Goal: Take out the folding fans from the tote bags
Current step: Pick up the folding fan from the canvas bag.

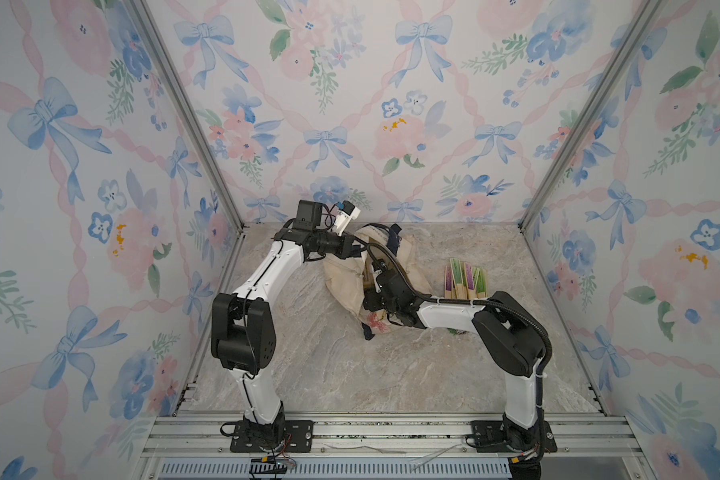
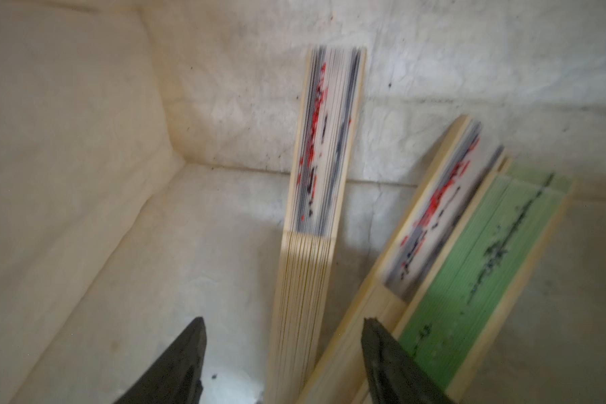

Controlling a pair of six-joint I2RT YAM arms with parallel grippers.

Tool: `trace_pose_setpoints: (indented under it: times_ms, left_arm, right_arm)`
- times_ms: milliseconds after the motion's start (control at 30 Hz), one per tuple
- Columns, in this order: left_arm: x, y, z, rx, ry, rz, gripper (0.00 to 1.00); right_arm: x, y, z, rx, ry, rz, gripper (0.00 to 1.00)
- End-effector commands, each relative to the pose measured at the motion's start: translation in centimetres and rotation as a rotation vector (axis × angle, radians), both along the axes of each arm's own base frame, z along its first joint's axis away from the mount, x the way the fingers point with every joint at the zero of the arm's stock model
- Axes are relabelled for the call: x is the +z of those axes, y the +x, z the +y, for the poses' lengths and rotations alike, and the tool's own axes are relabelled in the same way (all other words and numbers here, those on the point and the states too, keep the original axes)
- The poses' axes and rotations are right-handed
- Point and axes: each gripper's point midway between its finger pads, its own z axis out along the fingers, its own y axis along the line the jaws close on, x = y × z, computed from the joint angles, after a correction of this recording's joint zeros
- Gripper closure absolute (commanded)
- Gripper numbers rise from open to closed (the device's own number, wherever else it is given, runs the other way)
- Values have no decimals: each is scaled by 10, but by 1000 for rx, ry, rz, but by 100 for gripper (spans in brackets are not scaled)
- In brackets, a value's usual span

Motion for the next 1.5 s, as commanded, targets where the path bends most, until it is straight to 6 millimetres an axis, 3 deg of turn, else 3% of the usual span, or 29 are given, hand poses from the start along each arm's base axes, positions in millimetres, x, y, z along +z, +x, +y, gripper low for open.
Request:
trace_pose_setpoints:
  times_ms: [0,367,633,1067,1267,1467]
  left_arm:
    - [26,-3,-8,-45,-58,-43,100]
    - [29,-6,-13,-58,-64,-43,100]
    - [30,-4,-14,-58,-64,-48,100]
    - [33,-6,-15,-60,-62,-58,100]
    - [28,-6,-13,-55,-56,-48,100]
    - [24,-5,-14,-57,-57,-40,100]
  right_arm:
    - [-3,15,-2,-30,21,11,29]
    - [-27,34,8,-40,-38,62,30]
    - [-49,29,8,-36,-83,120,32]
    - [-75,17,7,-38,-176,177,50]
    - [-65,17,3,-39,-139,168,67]
    - [-40,17,7,15,-34,113,82]
